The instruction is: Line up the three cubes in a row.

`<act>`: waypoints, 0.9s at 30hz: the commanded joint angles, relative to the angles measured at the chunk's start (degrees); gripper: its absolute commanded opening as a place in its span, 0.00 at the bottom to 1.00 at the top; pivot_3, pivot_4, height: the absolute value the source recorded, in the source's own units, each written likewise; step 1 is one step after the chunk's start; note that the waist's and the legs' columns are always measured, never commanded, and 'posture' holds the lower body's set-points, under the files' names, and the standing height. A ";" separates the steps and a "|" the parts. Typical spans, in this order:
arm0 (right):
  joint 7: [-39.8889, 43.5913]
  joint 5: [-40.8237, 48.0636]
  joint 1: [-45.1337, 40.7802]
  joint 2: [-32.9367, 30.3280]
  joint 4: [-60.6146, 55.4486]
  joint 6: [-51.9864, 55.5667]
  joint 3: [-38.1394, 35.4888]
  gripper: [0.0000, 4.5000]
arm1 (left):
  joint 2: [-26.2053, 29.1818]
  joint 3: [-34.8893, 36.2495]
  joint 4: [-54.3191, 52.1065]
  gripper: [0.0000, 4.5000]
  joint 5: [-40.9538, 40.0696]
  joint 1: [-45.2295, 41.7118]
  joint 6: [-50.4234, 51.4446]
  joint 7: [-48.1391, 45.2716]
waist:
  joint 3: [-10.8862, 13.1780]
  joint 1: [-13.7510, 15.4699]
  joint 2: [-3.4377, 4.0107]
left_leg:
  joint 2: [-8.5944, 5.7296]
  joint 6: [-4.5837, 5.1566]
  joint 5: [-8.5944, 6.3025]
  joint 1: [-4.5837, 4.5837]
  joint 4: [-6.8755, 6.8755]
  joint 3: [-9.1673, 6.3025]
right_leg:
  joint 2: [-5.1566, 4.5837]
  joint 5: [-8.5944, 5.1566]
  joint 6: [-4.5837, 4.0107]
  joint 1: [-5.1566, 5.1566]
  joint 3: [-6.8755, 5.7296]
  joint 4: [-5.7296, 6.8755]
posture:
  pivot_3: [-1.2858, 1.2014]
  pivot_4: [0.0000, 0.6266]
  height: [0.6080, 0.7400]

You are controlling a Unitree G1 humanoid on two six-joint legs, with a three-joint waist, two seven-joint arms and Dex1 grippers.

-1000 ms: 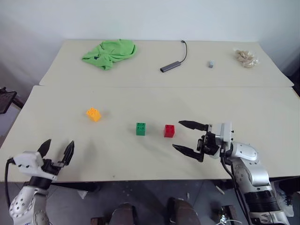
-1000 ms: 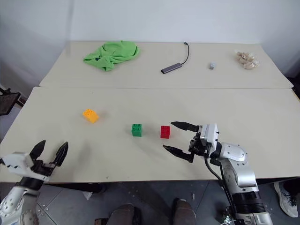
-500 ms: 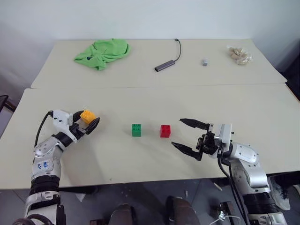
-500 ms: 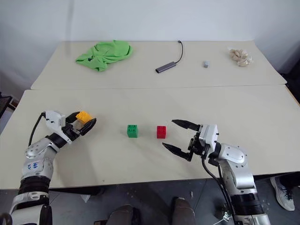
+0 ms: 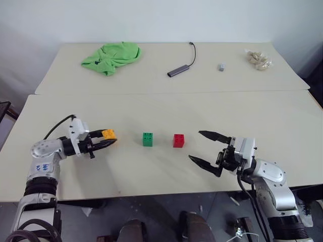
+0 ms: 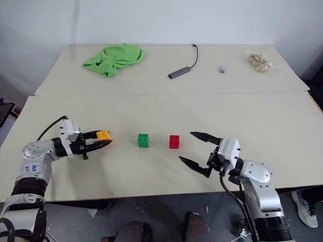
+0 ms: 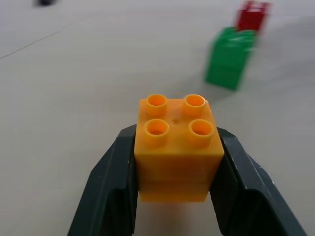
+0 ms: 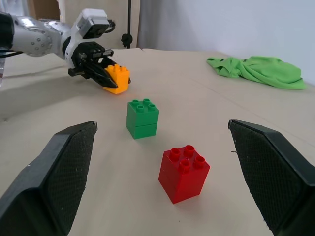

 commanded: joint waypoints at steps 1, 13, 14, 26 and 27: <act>-0.24 0.90 0.24 -0.84 -2.40 -0.16 -1.12 1.00 | -1.38 -3.53 5.66 0.34 2.56 -4.59 -4.54 -6.24 | 0.00 0.02 0.00 | 0.00 0.00 0.00 0.00 0.01 0.02 | 0.00 0.00 0.00 0.00 0.01 0.00 | 0.52 0.24 1.00; -1.55 0.76 2.62 -1.87 -4.28 -0.42 -2.18 1.00 | -1.50 -3.86 20.28 0.62 6.55 -12.03 -11.13 -7.09 | 0.01 -0.62 -0.02 | 0.00 0.02 -0.01 0.00 -0.02 0.03 | 0.00 0.01 0.01 -0.01 0.02 -0.02 | 0.52 0.24 1.00; -1.45 0.81 2.55 -1.90 -4.11 -0.46 -2.16 1.00 | -1.38 -3.28 19.97 0.69 6.25 -11.89 -11.08 -6.58 | 0.01 -0.62 -0.02 | 0.00 0.02 -0.01 0.00 -0.02 0.02 | 0.00 0.01 0.01 -0.02 0.02 -0.01 | 0.52 0.24 1.00; 15.00 5.77 -12.16 -14.71 3.46 8.73 -1.52 1.00 | 11.00 12.38 -17.51 0.99 -7.16 12.99 11.05 1.49 | 0.14 -1.14 0.05 | 0.08 0.03 -0.02 0.01 0.03 -0.03 | -0.02 0.01 0.01 -0.08 0.09 0.12 | 0.52 0.24 1.00; 18.39 3.60 -13.90 -16.73 5.56 7.20 -0.14 1.00 | 11.85 13.38 -19.78 0.99 -7.88 14.38 12.90 2.33 | 0.15 -0.75 0.04 | 0.08 0.03 -0.02 0.01 0.05 -0.02 | -0.02 0.00 0.01 -0.08 0.12 0.12 | 0.52 0.24 1.00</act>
